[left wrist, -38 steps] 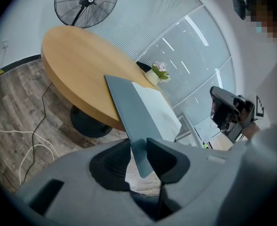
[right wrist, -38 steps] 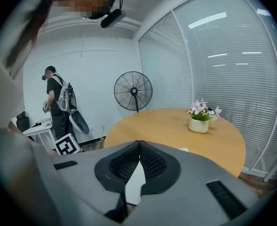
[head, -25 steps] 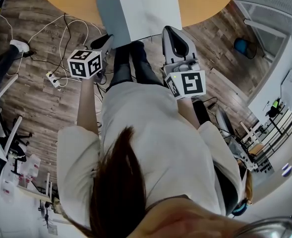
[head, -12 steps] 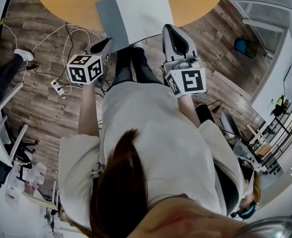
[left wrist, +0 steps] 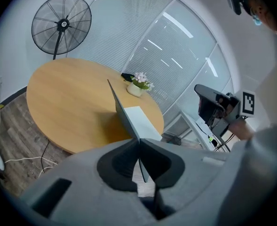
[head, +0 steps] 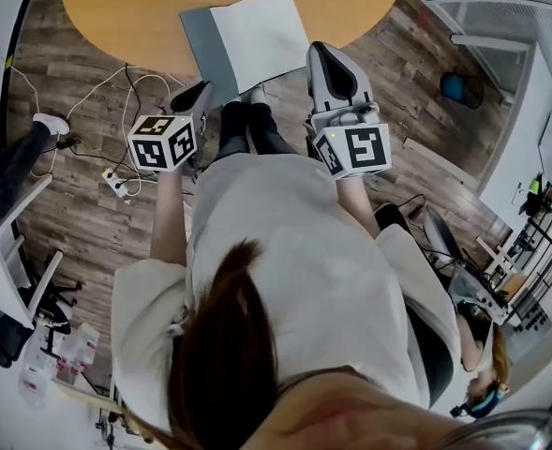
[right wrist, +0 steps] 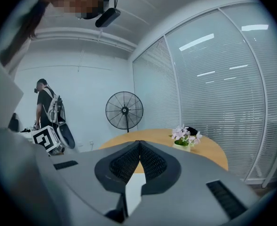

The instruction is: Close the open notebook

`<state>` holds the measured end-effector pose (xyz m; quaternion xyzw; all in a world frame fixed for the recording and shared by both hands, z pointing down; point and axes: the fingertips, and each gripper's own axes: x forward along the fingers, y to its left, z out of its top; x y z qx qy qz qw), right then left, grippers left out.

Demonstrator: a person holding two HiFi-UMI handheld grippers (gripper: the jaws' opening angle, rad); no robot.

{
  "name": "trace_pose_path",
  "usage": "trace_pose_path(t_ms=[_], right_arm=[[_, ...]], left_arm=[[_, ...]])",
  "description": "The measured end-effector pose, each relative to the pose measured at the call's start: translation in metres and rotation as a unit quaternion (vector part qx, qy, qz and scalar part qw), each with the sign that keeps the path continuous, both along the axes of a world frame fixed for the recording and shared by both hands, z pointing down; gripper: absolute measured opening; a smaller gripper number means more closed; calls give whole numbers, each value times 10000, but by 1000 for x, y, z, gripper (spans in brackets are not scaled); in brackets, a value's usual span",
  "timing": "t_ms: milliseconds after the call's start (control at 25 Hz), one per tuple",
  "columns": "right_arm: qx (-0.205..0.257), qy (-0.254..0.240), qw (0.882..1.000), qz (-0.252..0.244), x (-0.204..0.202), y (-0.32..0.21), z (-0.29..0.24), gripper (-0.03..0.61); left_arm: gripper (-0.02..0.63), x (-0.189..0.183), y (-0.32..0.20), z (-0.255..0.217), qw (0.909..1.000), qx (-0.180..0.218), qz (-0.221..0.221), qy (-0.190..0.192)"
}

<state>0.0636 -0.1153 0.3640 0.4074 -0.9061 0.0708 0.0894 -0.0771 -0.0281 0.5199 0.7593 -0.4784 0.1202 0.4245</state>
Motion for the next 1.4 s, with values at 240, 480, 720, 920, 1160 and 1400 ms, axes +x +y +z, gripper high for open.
trace_pose_path(t_ms=[240, 480, 720, 920, 1160, 1400], right_arm=[[20, -142, 9999, -68, 10, -10, -7, -9], [92, -84, 9999, -67, 18, -19, -11, -9], [45, -57, 9999, 96, 29, -24, -9, -8], [8, -110, 9997, 228, 40, -29, -7, -8], [-20, -92, 9993, 350, 52, -35, -8, -8], [-63, -94, 9985, 531, 64, -44, -6, -8]], left_arm=[[25, 17, -12, -13, 9999, 66, 88, -43], [25, 37, -26, -24, 9994, 186, 301, -36], [25, 56, -38, -30, 9982, 278, 529, 10], [25, 77, -49, -32, 9966, 315, 766, 33], [25, 102, -63, -31, 9950, 276, 957, 88], [25, 127, -82, -19, 9926, 182, 1196, 121]])
